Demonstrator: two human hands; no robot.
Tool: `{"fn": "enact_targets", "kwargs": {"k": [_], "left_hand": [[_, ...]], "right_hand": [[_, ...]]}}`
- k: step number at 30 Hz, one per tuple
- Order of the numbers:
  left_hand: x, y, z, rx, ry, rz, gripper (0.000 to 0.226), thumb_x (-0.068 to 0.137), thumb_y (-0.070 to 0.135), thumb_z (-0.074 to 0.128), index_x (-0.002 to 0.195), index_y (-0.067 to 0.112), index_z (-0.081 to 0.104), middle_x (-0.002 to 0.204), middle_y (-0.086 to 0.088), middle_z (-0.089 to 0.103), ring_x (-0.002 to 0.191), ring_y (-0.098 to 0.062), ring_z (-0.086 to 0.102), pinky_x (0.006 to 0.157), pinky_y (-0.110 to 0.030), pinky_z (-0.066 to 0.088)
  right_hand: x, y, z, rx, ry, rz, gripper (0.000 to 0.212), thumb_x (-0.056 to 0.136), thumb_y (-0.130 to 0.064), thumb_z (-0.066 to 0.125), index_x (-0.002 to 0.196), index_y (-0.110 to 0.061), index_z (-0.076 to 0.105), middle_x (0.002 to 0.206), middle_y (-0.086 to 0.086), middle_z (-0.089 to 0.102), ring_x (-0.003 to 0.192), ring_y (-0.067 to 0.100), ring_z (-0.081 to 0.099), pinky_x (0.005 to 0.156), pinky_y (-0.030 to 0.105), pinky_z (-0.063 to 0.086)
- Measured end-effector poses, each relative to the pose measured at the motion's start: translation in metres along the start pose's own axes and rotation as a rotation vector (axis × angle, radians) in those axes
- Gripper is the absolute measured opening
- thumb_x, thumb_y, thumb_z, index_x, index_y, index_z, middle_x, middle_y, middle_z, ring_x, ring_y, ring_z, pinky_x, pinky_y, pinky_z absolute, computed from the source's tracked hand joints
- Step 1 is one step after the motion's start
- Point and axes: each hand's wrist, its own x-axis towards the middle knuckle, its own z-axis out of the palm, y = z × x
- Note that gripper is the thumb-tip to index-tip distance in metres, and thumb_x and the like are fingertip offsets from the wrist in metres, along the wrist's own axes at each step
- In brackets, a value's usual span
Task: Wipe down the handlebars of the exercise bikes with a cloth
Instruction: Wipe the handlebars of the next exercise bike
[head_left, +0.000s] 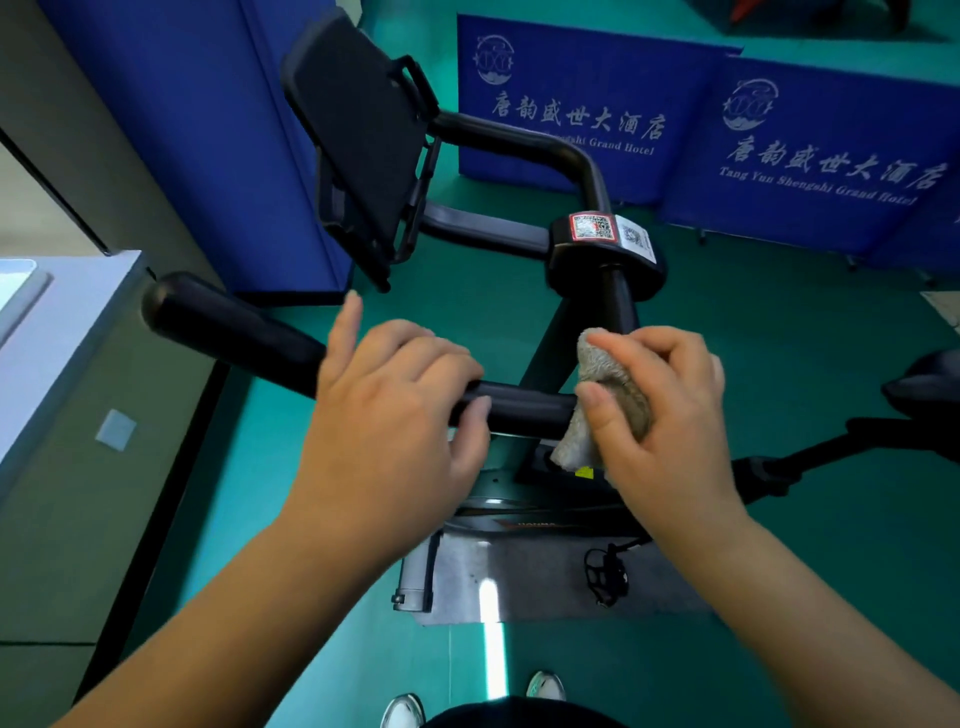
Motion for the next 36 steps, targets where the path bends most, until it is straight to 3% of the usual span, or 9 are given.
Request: {"fn": "enact_targets", "kwargs": {"k": [3,10,14,18,22,25,29,36], "left_hand": [[0.01,0.016,0.009,-0.034,-0.076,0.028,0.025,0.084,0.036,0.05,0.092,0.021,0.069,0.093,0.009,0.067,0.098,-0.02,0.057,0.116,-0.044,0.014],[0.019,0.03,0.015,-0.025,-0.094,-0.042,0.026,0.085,0.037,0.046,0.085,0.027,0.07,0.088,0.014,0.067,0.092,-0.018,0.058,0.113,-0.041,0.02],[0.02,0.034,0.017,-0.008,-0.08,-0.075,0.026,0.085,0.036,0.046,0.082,0.027,0.071,0.087,0.015,0.068,0.091,-0.018,0.059,0.112,-0.042,0.022],[0.022,0.038,0.021,0.018,-0.053,-0.108,0.026,0.085,0.035,0.047,0.08,0.027,0.071,0.086,0.015,0.068,0.09,-0.017,0.059,0.112,-0.041,0.021],[0.023,0.039,0.024,0.05,-0.042,-0.135,0.027,0.084,0.035,0.046,0.079,0.027,0.071,0.086,0.015,0.068,0.09,-0.018,0.06,0.111,-0.042,0.025],[0.024,0.04,0.026,0.064,-0.024,-0.14,0.027,0.084,0.035,0.047,0.079,0.026,0.072,0.086,0.014,0.069,0.09,-0.018,0.062,0.109,-0.042,0.027],[0.023,0.04,0.028,0.09,-0.003,-0.142,0.026,0.083,0.033,0.048,0.078,0.023,0.072,0.084,0.012,0.069,0.09,-0.019,0.062,0.108,-0.042,0.03],[0.025,0.04,0.027,0.107,-0.025,-0.168,0.029,0.082,0.036,0.046,0.079,0.023,0.072,0.086,0.011,0.069,0.094,-0.02,0.061,0.108,-0.041,0.027]], "right_hand": [[0.002,0.001,0.0,0.023,-0.007,-0.023,0.047,0.082,-0.05,0.057,0.121,-0.024,0.062,0.111,-0.007,0.043,0.106,0.011,0.034,0.096,0.007,0.025],[0.022,0.023,-0.009,0.1,-0.073,-0.14,0.033,0.093,-0.027,0.048,0.121,-0.02,0.065,0.11,-0.006,0.048,0.105,0.017,0.043,0.097,0.015,0.03],[0.052,0.048,-0.014,0.144,-0.138,-0.157,0.032,0.091,-0.016,0.054,0.118,-0.03,0.064,0.112,-0.005,0.046,0.108,0.022,0.045,0.098,0.022,0.035],[0.087,0.059,-0.006,0.102,-0.161,-0.145,0.036,0.088,-0.005,0.061,0.112,-0.032,0.068,0.109,-0.004,0.042,0.105,0.024,0.043,0.095,0.014,0.031],[0.116,0.061,0.0,0.0,-0.156,-0.171,0.031,0.09,-0.007,0.061,0.111,-0.027,0.071,0.107,-0.003,0.039,0.101,0.017,0.034,0.089,0.002,0.022],[0.116,0.06,-0.004,0.002,-0.207,-0.16,0.028,0.091,-0.017,0.062,0.115,-0.029,0.069,0.108,-0.004,0.037,0.105,0.017,0.033,0.091,0.007,0.022],[0.104,0.06,-0.006,0.105,-0.259,-0.063,0.03,0.088,-0.025,0.065,0.117,-0.031,0.065,0.108,-0.005,0.036,0.113,0.024,0.042,0.101,0.03,0.036],[0.078,0.051,-0.018,0.168,-0.327,-0.112,0.033,0.089,-0.01,0.061,0.114,-0.03,0.066,0.101,-0.01,0.036,0.106,0.018,0.044,0.093,0.021,0.036]]}}
